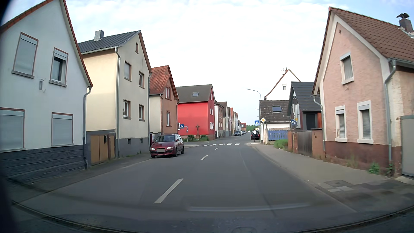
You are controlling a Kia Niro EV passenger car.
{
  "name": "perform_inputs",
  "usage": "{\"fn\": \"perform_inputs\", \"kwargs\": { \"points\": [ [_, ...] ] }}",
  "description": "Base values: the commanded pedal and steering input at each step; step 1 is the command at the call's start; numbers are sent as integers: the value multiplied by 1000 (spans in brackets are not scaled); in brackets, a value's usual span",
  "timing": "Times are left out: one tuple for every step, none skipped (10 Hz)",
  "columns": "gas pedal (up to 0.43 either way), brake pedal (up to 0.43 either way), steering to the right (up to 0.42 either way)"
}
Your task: Follow the waypoints while adhering to traffic rules and regulations
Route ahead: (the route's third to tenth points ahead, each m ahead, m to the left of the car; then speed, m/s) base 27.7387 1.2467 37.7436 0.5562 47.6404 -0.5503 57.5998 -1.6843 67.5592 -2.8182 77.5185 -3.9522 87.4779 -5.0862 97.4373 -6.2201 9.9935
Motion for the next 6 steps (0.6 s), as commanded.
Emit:
{"fn": "perform_inputs", "kwargs": {
  "points": [
    [0,24,5],
    [0,122,5],
    [0,171,4],
    [0,189,3],
    [0,213,3],
    [0,232,3]
  ]
}}
